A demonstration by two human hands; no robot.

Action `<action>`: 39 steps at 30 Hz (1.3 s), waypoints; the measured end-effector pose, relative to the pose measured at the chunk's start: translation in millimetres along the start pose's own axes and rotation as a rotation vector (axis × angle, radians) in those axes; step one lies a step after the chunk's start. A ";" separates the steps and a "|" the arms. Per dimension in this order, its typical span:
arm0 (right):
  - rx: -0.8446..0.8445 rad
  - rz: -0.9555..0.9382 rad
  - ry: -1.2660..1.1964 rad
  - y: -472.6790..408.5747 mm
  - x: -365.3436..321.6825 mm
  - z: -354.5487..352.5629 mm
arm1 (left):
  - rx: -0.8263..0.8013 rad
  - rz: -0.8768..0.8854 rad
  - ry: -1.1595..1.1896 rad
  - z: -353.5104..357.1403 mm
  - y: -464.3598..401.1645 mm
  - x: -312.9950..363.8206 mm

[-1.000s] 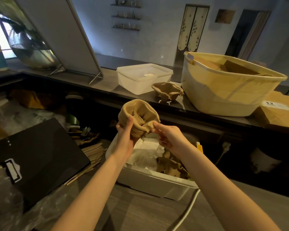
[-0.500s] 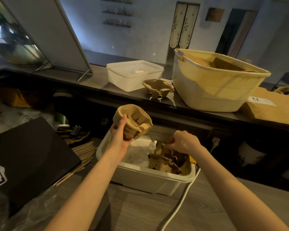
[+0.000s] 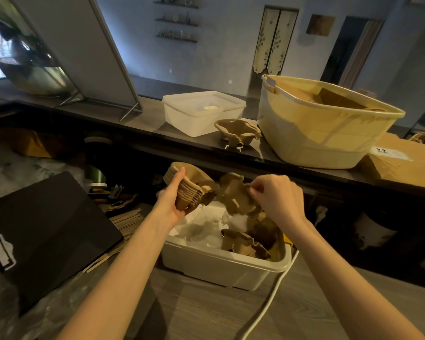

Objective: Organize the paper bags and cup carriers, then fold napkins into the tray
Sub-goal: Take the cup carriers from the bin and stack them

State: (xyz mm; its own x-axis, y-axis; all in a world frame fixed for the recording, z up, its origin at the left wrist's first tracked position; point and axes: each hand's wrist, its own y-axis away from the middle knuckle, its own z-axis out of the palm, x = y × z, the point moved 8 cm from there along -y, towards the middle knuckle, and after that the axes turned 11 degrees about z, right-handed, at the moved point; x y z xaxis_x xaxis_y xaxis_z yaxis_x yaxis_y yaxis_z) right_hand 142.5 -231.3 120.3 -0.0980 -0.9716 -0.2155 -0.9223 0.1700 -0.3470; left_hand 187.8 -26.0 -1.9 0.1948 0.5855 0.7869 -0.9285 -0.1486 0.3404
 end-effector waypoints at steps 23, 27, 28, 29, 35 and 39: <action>0.047 -0.391 -0.286 11.5 -34.0 -0.4 | -0.334 -0.056 0.006 30.1 26.4 -11.6; -0.257 -0.099 -0.105 5.0 3.4 34.2 | -0.225 -0.016 0.076 24.9 20.7 -12.7; -0.369 -0.082 -0.022 7.7 10.4 48.7 | -0.207 -0.007 0.077 24.0 20.5 -13.3; -0.481 -0.065 0.028 12.2 16.7 61.7 | -0.195 -0.003 0.082 23.5 20.6 -14.3; -0.863 -0.077 0.084 37.2 29.5 95.7 | -0.160 -0.006 0.084 20.5 19.6 -18.0; -0.771 -0.108 0.119 32.7 27.8 92.3 | -0.136 0.006 0.072 16.0 16.2 -18.0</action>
State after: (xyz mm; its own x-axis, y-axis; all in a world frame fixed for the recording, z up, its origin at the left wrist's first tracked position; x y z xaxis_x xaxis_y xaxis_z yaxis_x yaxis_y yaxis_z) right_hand 144.1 -237.6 18.7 0.0074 -0.9947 -0.1023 -0.9238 -0.0460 0.3801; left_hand 174.4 -51.7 -2.3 0.1704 0.6413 0.7481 -0.9647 -0.0460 0.2592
